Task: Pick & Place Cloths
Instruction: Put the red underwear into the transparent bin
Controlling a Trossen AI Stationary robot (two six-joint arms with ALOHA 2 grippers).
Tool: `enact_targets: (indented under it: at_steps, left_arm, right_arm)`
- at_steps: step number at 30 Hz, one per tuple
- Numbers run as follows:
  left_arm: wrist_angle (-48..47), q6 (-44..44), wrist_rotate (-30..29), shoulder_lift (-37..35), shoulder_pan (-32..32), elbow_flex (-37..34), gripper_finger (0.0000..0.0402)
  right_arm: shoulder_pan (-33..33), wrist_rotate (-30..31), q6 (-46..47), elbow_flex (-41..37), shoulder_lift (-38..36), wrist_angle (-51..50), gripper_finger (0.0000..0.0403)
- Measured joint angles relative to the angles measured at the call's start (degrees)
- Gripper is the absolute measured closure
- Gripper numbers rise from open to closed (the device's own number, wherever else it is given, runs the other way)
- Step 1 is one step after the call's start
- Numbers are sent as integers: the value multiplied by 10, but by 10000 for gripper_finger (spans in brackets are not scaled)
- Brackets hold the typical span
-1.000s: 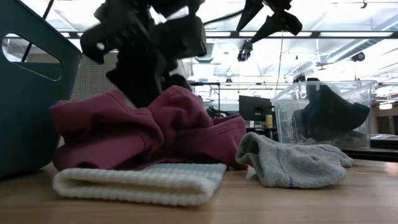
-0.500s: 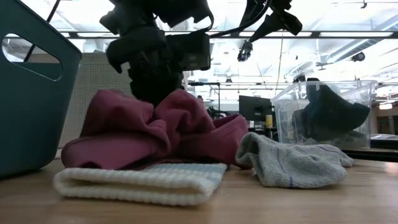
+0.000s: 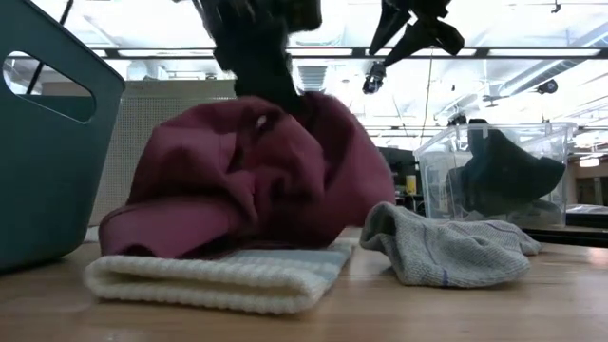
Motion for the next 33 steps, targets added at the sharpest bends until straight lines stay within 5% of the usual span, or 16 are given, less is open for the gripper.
enact_targets:
  at_steps: [14, 21, 26, 33]
  left_arm:
    - [-78, -16, -117, -172, 6, -3, 397]
    - [-80, -30, -130, -200, 15, -5, 396]
    - [-78, -45, -130, -202, 17, -5, 393]
    - [-27, -48, -127, -201, 18, -6, 394]
  right_arm:
    - [42, -49, -86, 0, 0, 16, 304]
    - [73, -116, -130, -1, 2, 150, 322]
    - [80, -118, -134, -2, 11, 215, 295]
    - [87, -122, -133, 1, 52, 229, 204]
